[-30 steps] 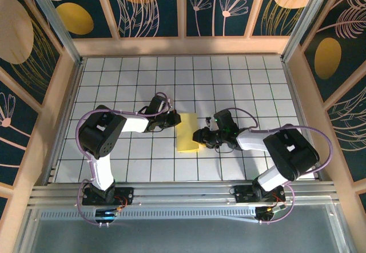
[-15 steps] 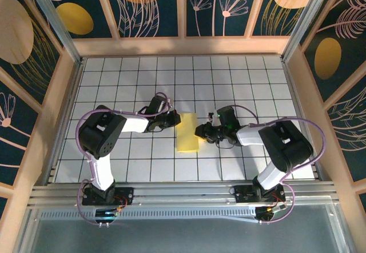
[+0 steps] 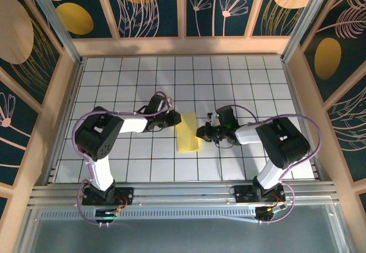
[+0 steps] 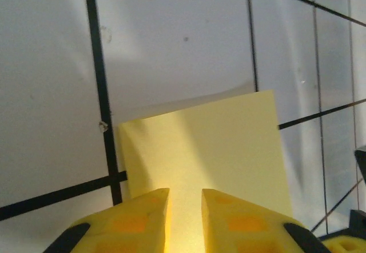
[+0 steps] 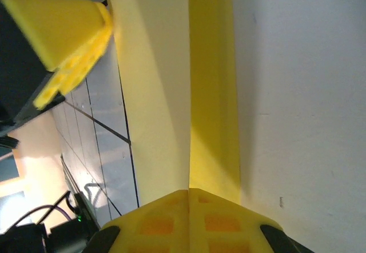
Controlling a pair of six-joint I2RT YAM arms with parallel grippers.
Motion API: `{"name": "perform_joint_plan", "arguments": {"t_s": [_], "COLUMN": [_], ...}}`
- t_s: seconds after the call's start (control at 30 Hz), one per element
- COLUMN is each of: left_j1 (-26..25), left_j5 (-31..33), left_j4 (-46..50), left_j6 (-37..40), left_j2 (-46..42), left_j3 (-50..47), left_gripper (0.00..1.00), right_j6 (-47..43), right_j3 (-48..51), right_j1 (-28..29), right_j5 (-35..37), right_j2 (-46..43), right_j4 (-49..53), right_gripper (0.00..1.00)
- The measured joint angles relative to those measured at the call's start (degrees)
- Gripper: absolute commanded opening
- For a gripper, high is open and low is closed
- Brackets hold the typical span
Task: Fold a paper plane with a square sheet of paper (fold left side to right side)
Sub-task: Fold the triangle a second time at the center of the table.
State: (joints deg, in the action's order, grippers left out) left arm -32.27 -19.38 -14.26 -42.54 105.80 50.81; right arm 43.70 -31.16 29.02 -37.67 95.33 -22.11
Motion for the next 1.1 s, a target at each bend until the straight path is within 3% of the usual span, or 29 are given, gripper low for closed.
{"name": "perform_joint_plan", "arguments": {"t_s": [0.3,0.43,0.57,0.83,1.1], "left_j1": [-1.25,-6.4,-14.32,-30.1,-37.81], "left_j5": [6.47,9.62,13.81,25.46,35.63], "left_j4": [1.7,1.09,2.19,7.04,14.23], "left_j6": [8.35,11.76,13.84,17.97,23.04], "left_j2": [-22.93,-32.33,-36.39,-32.41,-16.31], "left_j3": [-4.04,-11.45,-17.42,-15.76,-2.82], "left_gripper": [0.37,0.4,0.43,0.47,0.56], "right_j6": [0.42,0.7,1.64,3.3,3.89], "right_j3": [-1.79,-2.75,-2.89,-3.54,-4.26], "right_j1": [0.0,0.0,0.0,0.09,0.35], "right_j5": [-0.02,0.04,0.07,0.33,0.7], "right_j2": [-1.09,-1.73,-2.19,-2.73,-2.73], "right_j4": [3.04,4.66,6.08,8.41,9.09], "right_gripper": [0.0,0.0,0.0,0.0,0.0]}}
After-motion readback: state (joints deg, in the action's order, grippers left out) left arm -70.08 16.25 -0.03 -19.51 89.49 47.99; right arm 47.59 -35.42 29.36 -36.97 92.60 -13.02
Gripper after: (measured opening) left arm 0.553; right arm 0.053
